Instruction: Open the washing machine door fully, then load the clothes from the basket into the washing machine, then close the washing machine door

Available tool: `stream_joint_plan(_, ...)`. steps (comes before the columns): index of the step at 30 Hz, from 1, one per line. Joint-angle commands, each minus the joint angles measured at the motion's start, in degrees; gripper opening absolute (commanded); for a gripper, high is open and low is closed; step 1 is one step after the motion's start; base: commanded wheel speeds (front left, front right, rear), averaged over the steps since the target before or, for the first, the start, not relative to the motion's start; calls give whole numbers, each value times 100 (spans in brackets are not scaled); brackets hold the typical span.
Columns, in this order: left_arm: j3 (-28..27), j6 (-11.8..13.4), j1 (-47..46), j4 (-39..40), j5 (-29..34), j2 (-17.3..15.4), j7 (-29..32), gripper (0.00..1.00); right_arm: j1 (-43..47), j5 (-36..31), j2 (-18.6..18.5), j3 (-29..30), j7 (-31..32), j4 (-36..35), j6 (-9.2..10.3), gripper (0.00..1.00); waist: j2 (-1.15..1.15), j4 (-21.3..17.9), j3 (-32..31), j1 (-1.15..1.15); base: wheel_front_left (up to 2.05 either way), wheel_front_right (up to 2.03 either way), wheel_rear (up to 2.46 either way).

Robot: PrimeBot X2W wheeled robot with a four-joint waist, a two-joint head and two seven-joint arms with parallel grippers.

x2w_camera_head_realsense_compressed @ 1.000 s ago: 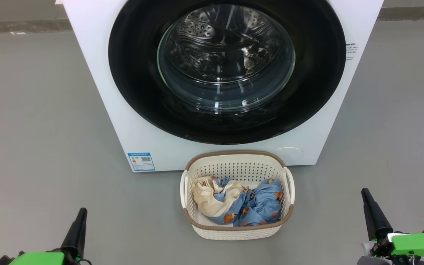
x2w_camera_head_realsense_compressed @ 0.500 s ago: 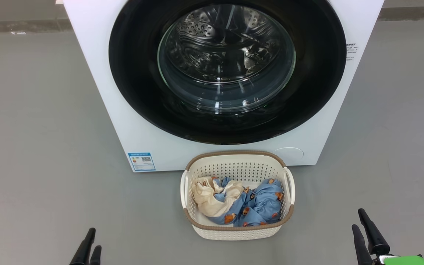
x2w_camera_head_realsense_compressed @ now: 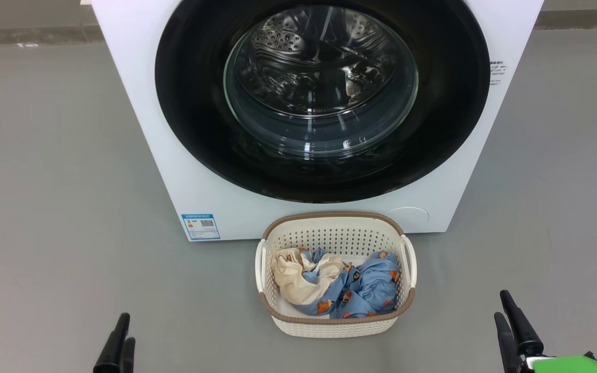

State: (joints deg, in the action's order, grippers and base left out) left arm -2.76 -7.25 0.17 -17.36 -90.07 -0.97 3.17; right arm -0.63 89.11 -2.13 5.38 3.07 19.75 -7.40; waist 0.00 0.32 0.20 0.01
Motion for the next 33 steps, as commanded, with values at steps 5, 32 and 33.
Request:
stream_joint_plan(5, -4, -8, -183, 314, 384, -169, -134, 100, -275, -312, -126, -126, -136, -192, -2, 100, 0, 10, -8, -1, 0, 0, 0)
stream_joint_plan(32, 163, -13, -146, 597, 2757, -273, -573, 100, -411, -2347, -352, -631, -571, -260, -4, 100, 0, 57, -29, -1, 0, 0, 0)
stream_joint_plan(33, 174, -13, -149, 598, 2819, -275, -590, 100, -414, -2419, -350, -642, -588, -254, -4, 100, 0, 58, -29, -1, 0, 0, 0)
